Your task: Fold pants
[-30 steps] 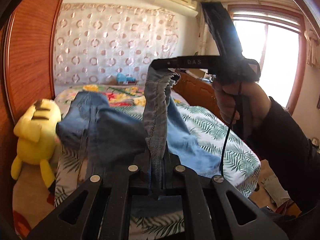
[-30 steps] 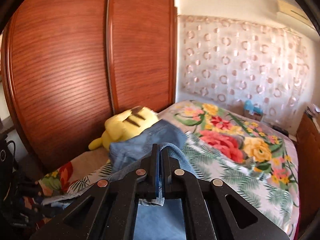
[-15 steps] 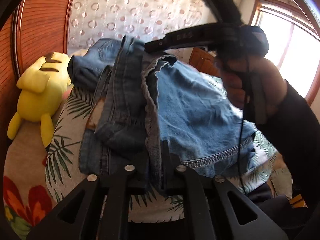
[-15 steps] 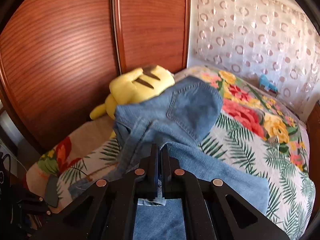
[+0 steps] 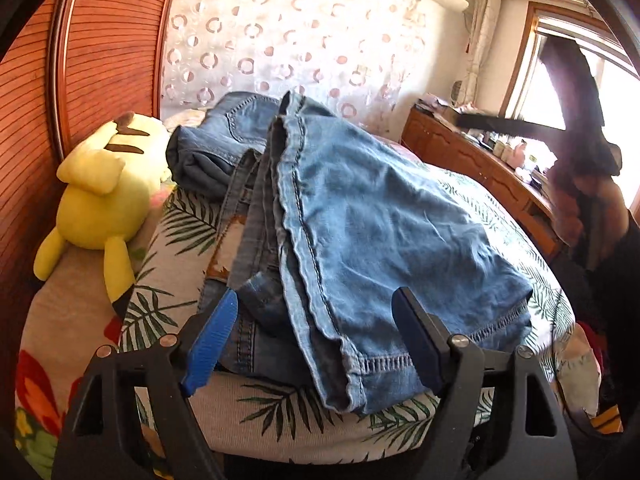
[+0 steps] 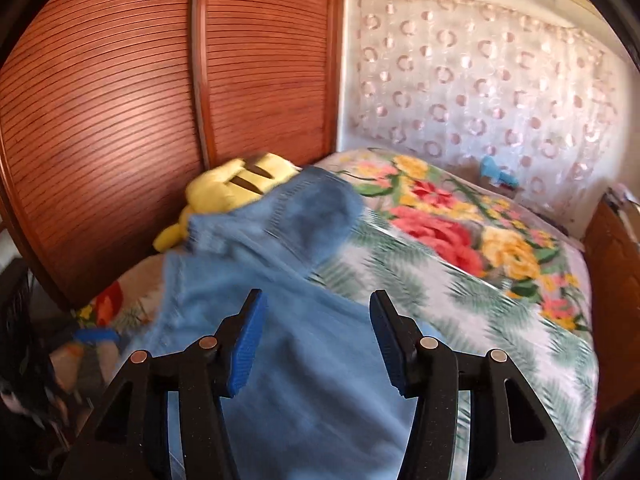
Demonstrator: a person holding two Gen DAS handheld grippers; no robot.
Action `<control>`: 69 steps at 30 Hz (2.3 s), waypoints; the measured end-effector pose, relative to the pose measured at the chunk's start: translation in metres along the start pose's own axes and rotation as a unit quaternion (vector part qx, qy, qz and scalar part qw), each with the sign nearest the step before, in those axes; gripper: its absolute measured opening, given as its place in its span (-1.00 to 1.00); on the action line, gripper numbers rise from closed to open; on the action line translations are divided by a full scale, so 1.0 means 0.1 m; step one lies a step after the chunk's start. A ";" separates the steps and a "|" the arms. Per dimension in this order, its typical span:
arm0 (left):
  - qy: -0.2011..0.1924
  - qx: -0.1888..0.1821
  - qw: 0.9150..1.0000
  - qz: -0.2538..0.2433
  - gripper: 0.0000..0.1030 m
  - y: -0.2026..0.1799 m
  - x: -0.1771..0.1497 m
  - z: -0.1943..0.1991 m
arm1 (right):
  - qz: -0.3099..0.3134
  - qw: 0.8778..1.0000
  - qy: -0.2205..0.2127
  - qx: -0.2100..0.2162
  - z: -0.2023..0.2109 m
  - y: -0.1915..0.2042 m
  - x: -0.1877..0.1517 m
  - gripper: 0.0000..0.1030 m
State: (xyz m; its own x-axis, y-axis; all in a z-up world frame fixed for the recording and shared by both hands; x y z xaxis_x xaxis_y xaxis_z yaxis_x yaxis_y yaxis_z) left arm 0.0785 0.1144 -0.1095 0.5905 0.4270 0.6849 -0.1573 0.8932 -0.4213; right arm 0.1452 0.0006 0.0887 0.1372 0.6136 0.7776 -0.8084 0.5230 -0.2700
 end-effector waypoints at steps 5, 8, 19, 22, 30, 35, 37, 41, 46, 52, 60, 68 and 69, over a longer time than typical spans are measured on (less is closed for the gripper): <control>-0.001 0.000 1.000 -0.005 0.56 -0.07 0.00 -0.03 | -0.027 0.999 0.020 -0.030 0.34 -0.20 -0.49 0.07; 0.001 0.000 1.000 -0.011 0.56 -0.12 -0.01 -0.05 | -0.044 0.998 0.036 -0.036 0.51 -0.08 -0.82 0.07; 0.006 0.006 1.000 -0.026 0.56 -0.23 -0.06 -0.11 | -0.075 0.994 0.071 -0.018 0.91 0.36 -1.54 0.06; 0.009 0.008 1.000 -0.026 0.56 -0.23 -0.07 -0.13 | -0.080 0.994 0.074 -0.011 0.99 0.47 -1.66 -0.07; 0.014 0.012 0.999 -0.028 0.56 -0.25 -0.11 -0.20 | -0.082 0.993 0.085 0.009 0.85 0.54 -1.86 -0.47; 0.016 0.013 1.000 -0.024 0.56 -0.21 -0.13 -0.21 | -0.080 0.994 0.075 0.014 0.76 0.56 -1.81 -0.94; 0.016 0.014 1.000 -0.022 0.56 -0.20 -0.14 -0.22 | -0.079 0.995 0.062 0.017 0.86 0.59 -1.78 -0.97; 0.020 0.016 0.999 -0.018 0.56 -0.16 -0.17 -0.25 | -0.076 0.995 0.053 0.025 1.07 0.68 -1.83 -0.97; 0.022 0.017 0.999 -0.016 0.56 -0.14 -0.18 -0.27 | -0.086 0.993 0.075 0.032 1.00 0.74 -1.99 -0.97; 0.016 0.019 0.999 -0.021 0.56 -0.17 -0.14 -0.23 | -0.099 0.994 0.053 0.016 1.15 0.62 -1.87 -0.93; 0.004 0.016 0.999 -0.035 0.56 -0.30 -0.07 -0.16 | -0.110 0.993 0.022 -0.033 1.26 0.31 -1.69 -0.01; -0.001 0.012 0.999 -0.051 0.56 -0.45 -0.03 -0.18 | -0.109 0.994 0.020 -0.024 0.77 0.10 -1.48 0.00; -0.001 0.011 0.998 -0.054 0.56 -0.46 -0.02 -0.18 | -0.109 0.994 0.022 -0.020 0.68 0.08 -1.45 0.00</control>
State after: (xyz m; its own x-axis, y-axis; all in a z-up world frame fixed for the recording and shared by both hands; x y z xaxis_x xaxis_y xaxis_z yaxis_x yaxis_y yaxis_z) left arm 0.0986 0.0695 -0.1024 0.6034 0.3289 0.7265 -0.1113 0.9368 -0.3316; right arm 0.0801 -0.1239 0.0124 0.3313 0.5082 0.7950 -0.7343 0.6680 -0.1210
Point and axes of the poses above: each gripper's, at about its wrist camera, not at the fingertips, and z roughly against the way its jaws point, y to its left, x to its top, the point moved 8 cm from there along -z, roughly the way its jaws point, and after that the axes turned 14 degrees about z, right-handed, at the moved point
